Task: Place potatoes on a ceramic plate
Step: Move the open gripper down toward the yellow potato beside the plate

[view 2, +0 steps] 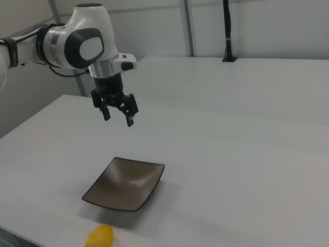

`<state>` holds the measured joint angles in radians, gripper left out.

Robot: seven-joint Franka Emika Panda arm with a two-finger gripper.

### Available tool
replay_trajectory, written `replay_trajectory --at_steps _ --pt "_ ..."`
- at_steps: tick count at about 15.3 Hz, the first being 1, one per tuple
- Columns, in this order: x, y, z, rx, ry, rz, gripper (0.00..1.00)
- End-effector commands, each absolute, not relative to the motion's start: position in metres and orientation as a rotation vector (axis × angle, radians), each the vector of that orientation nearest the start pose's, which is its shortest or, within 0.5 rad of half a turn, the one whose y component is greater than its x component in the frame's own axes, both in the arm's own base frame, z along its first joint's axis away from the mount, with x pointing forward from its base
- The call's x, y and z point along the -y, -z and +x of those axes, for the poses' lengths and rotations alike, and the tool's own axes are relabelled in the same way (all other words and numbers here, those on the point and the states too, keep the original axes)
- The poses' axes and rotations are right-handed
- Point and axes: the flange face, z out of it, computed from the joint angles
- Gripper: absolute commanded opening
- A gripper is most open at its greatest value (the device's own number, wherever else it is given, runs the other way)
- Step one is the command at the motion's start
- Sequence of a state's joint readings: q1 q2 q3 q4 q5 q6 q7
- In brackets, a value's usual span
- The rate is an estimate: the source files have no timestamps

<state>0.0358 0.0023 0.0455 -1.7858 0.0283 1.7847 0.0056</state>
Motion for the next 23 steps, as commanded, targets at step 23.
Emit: replay_trajectory --at_steps 23 --pt "-0.022 -0.519 0.442 0.203 -0.042 -3.122 1.0"
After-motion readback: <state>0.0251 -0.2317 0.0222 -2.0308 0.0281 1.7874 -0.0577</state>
